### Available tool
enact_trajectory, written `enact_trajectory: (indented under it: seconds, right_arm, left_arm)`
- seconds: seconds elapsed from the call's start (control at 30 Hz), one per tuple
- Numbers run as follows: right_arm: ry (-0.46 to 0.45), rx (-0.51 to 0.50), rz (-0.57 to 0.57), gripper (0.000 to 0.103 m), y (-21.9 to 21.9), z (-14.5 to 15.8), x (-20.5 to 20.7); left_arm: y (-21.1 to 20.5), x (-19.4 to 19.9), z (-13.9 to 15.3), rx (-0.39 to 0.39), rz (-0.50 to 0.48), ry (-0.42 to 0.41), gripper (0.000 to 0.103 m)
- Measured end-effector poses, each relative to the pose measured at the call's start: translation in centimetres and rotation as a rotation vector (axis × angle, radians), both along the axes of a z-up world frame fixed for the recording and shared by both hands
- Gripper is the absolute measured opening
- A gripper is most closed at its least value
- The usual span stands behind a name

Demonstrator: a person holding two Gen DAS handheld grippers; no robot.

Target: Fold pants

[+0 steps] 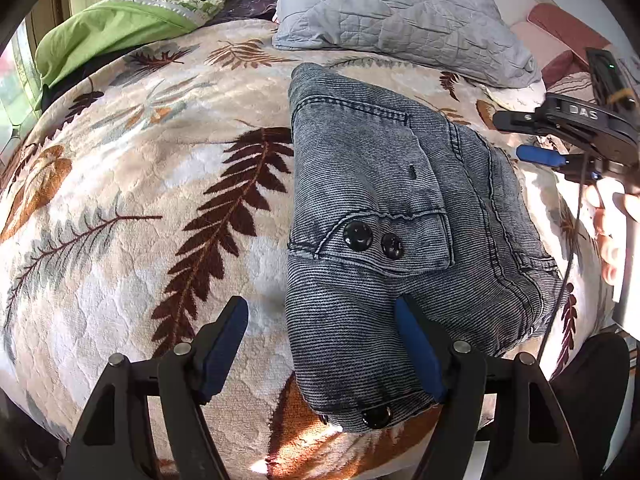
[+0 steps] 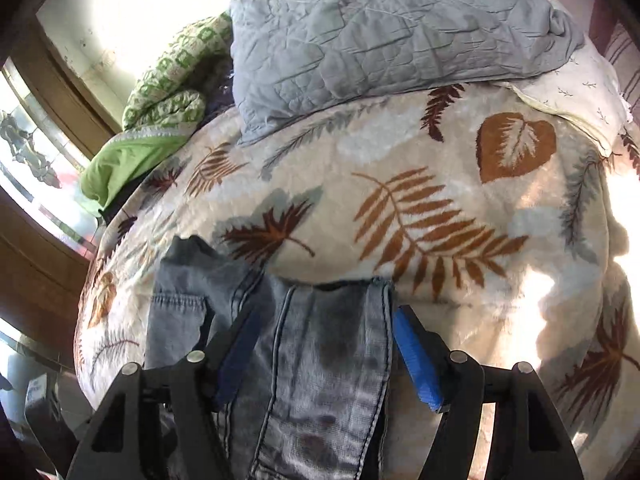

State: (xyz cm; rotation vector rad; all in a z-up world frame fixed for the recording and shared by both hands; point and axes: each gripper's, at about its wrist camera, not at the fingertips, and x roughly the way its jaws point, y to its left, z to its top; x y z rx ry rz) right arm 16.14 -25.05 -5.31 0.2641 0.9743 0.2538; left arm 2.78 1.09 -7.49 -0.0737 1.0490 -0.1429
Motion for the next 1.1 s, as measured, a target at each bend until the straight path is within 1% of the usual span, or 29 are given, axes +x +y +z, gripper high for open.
enact_trajectory:
  seconds: [0.03,0.07,0.1,0.13,0.27,0.33,0.37,0.4,0.43,0.47,0.5,0.53,0.57,0.63,0.7,0.73,0.83,0.9,0.93,0.97,1.0,1.03,1.07,1.1]
  right_arm:
    - [0.043,-0.017,-0.014,0.072,-0.1,-1.1,1.2]
    - [0.133,-0.053,0.008,0.072,0.3,-2.7,2.3]
    - [0.195,-0.058,0.051,0.072,0.5,-4.2,2.9]
    - [0.177,-0.041,0.043,0.072,0.1,-4.3,2.9]
    - [0.036,-0.072,0.005,0.072,-0.3,-0.9,1.2]
    - [0.0,-0.057,0.025,0.072,-0.1,0.1,0.0]
    - [-0.002,-0.05,0.041,0.072,0.1,0.2,-0.6]
    - [0.007,-0.056,0.056,0.072,0.2,-0.3,-0.8]
    - [0.036,-0.091,0.068,0.072,0.5,-1.3,-0.8]
    - [0.086,-0.135,0.084,0.074,0.9,-2.8,-0.4]
    - [0.153,-0.15,0.103,0.074,1.1,-4.6,0.3]
    - [0.168,-0.117,0.091,0.074,0.7,-5.1,0.1]
    - [0.14,-0.092,0.071,0.074,0.1,-4.5,-0.4]
    - [0.077,-0.112,0.043,0.075,-0.4,-2.6,-2.1]
    - [0.006,-0.13,0.039,0.075,-0.7,-0.8,-4.6]
    - [-0.008,-0.125,0.059,0.075,-0.6,-0.4,-6.0]
    - [-0.032,-0.136,0.118,0.075,0.5,-0.7,-10.0]
    - [-0.007,-0.191,0.144,0.075,1.8,-2.7,-11.2]
    - [0.029,-0.219,0.149,0.075,2.3,-4.3,-11.2]
    - [0.04,-0.203,0.139,0.076,2.0,-5.0,-11.4]
    - [0.031,-0.169,0.112,0.076,1.5,-4.7,-11.6]
    - [0.044,-0.164,0.09,0.077,1.2,-4.0,-11.8]
    - [0.027,-0.168,0.079,0.077,1.0,-3.2,-12.2]
    - [-0.013,-0.174,0.078,0.077,0.9,-2.1,-12.9]
  left_arm:
    - [0.1,0.1,0.1,-0.003,0.004,0.011,0.076]
    - [0.1,0.1,0.3,-0.004,0.007,0.022,0.076]
    - [0.1,0.2,0.8,0.004,0.01,0.025,0.076]
    - [0.1,0.3,1.5,0.01,0.006,0.014,0.076]
    - [-0.1,1.4,4.9,0.003,0.011,-0.063,0.076]
    - [-1.0,2.5,5.3,0.046,0.001,-0.07,0.076]
    - [-1.4,3.1,4.8,0.07,-0.006,-0.047,0.076]
    - [-2.0,3.6,3.7,0.094,-0.02,-0.006,0.076]
    - [-2.6,4.1,2.2,0.133,-0.03,0.042,0.076]
    - [-2.9,4.2,0.9,0.16,-0.026,0.058,0.077]
    - [-2.9,4.1,0.5,0.162,-0.016,0.041,0.079]
    - [-2.7,3.9,0.7,0.156,0.0,0.022,0.08]
    - [-2.5,3.8,1.1,0.144,0.014,0.021,0.08]
    - [-2.3,3.3,2.2,0.134,0.035,0.003,0.079]
    - [-2.1,2.3,3.5,0.127,0.055,-0.05,0.079]
    - [-1.9,1.8,3.9,0.118,0.07,-0.074,0.08]
    - [-1.2,0.3,4.3,0.081,0.112,-0.111,0.08]
    - [-1.0,-0.2,3.9,0.068,0.128,-0.108,0.08]
    - [-1.0,-0.4,3.6,0.061,0.133,-0.096,0.08]
    - [-1.0,-0.8,3.4,0.053,0.133,-0.087,0.08]
    - [-1.0,-1.1,3.3,0.046,0.131,-0.088,0.08]
    - [-1.0,-1.5,3.4,0.041,0.134,-0.098,0.08]
    - [-1.0,-1.8,3.6,0.033,0.143,-0.11,0.08]
    - [-1.0,-2.2,3.9,0.02,0.152,-0.123,0.08]
